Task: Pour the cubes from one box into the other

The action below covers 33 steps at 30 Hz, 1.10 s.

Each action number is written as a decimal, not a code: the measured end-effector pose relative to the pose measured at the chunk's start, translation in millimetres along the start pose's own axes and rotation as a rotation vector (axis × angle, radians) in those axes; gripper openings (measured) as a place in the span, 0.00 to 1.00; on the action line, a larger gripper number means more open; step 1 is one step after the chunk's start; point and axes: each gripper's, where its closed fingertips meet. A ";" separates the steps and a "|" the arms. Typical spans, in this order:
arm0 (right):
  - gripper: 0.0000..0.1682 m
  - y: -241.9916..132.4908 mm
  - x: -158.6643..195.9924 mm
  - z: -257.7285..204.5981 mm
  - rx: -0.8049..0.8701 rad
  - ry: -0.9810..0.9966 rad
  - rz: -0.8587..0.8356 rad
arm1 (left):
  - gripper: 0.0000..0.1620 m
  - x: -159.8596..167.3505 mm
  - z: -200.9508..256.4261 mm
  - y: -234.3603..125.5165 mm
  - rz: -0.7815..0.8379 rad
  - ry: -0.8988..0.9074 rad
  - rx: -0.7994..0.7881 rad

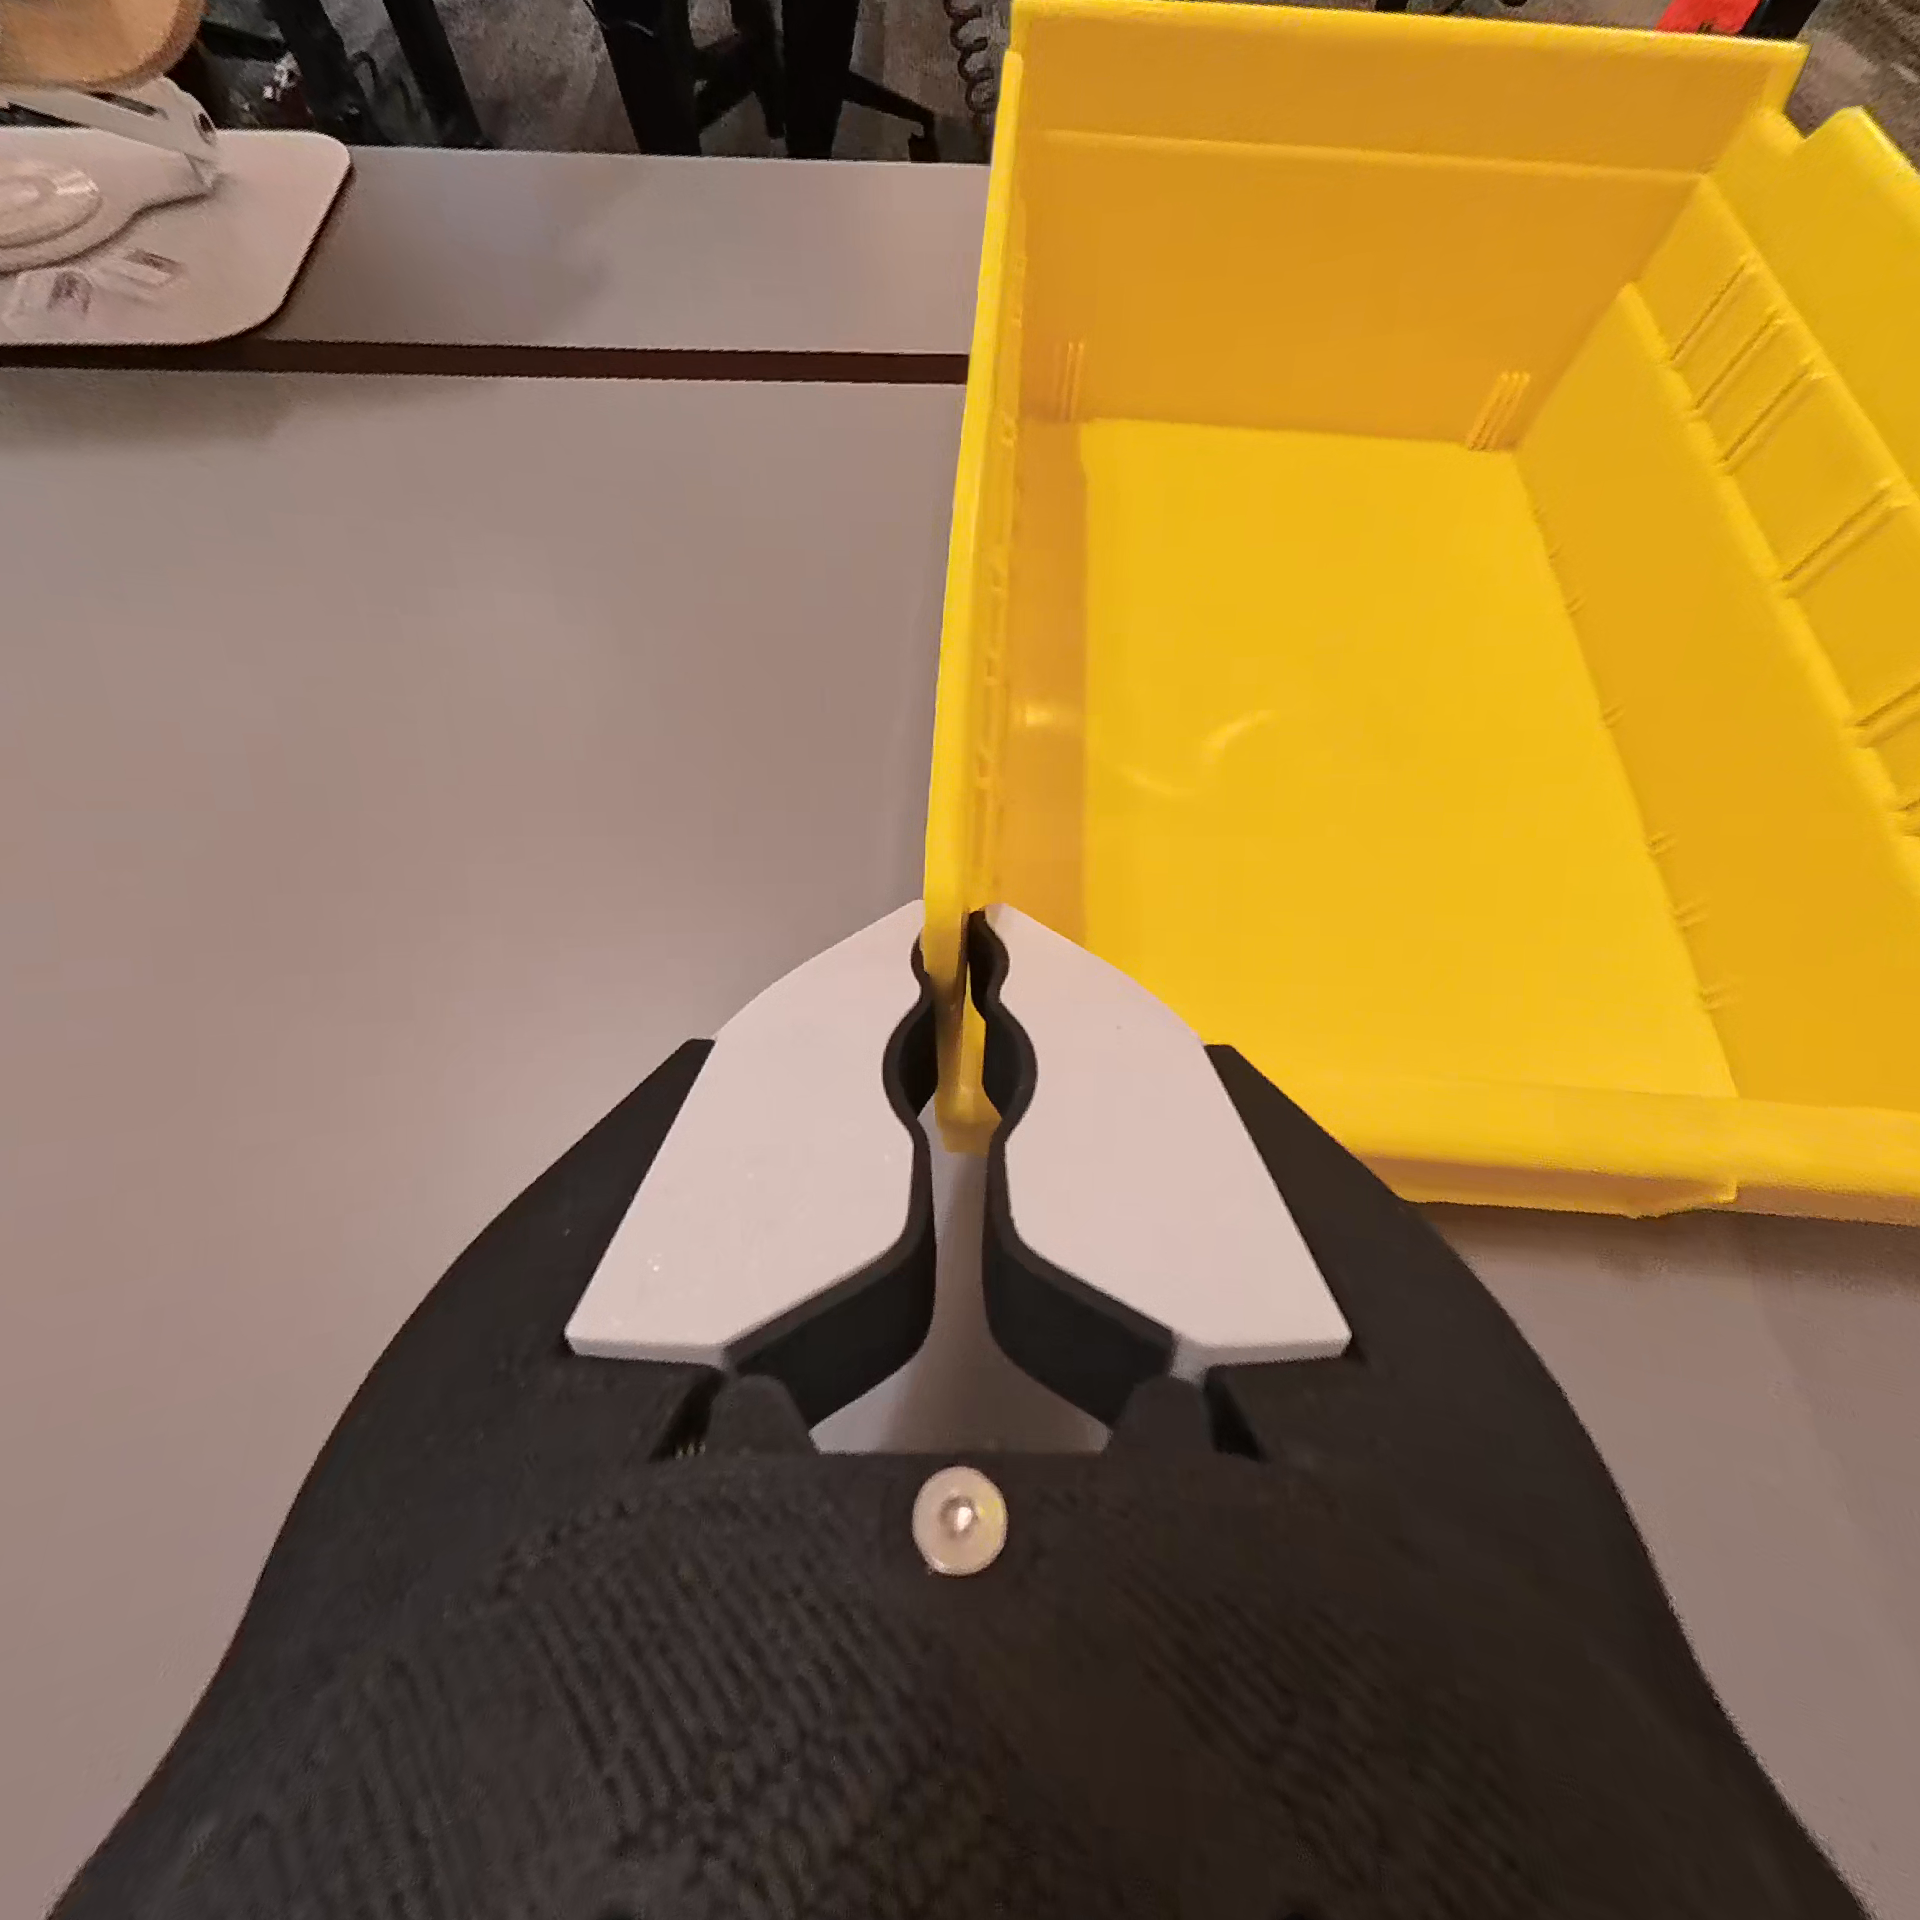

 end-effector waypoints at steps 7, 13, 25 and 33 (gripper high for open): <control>0.04 6.9 -1.4 -6.4 -0.028 0.023 0.004 | 0.06 2.9 -1.7 -1.5 -0.032 0.011 -0.037; 0.29 -17.4 -17.5 -4.8 -0.053 0.053 0.050 | 0.19 -4.9 6.3 -16.4 -0.030 0.110 -0.029; 0.65 -52.9 -122.1 -226.8 -0.557 -0.168 0.322 | 0.42 -46.3 16.2 -34.4 -0.156 0.178 0.006; 0.62 -31.6 -157.5 -397.1 -0.765 -0.388 0.324 | 0.41 -70.9 -2.2 -10.9 -0.233 0.293 -0.086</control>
Point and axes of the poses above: each gripper's, where its closed fingertips meet, y out along the fingers, x out of its underside, z = x × y across the jaws, and after that the axes turned 7 degrees about z, right-handed
